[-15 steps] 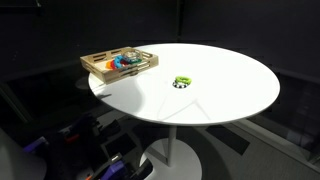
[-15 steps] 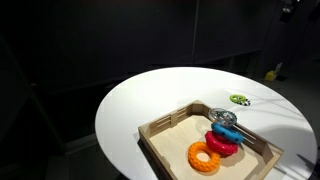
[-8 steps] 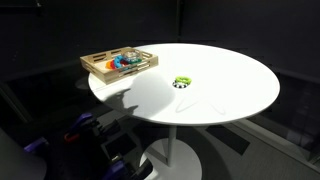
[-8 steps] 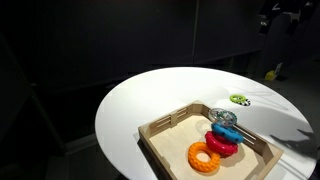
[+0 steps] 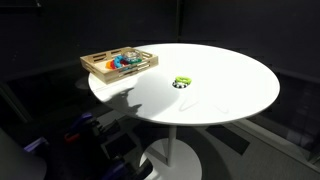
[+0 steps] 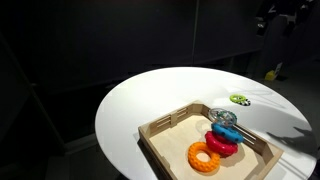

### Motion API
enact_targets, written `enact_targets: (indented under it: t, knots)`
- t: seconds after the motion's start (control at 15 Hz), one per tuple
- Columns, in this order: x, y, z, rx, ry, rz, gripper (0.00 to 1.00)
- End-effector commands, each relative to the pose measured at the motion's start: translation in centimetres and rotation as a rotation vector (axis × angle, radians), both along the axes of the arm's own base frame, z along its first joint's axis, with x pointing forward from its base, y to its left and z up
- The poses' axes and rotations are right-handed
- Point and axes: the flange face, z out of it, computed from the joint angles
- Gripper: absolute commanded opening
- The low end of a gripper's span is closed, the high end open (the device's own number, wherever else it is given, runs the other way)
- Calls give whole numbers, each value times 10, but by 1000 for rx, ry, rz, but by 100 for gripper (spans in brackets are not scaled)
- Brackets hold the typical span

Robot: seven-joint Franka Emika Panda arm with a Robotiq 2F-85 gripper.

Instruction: Put the green circular object on the wooden tray

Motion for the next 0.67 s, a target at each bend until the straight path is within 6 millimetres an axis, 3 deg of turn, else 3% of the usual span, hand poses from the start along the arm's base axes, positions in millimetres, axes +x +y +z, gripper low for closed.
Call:
enact_targets:
  t: [0.0, 0.6]
  knots:
    - [9, -4, -14, -11, 18, -23, 100]
    - [46, -8, -104, -53, -16, -96, 100]
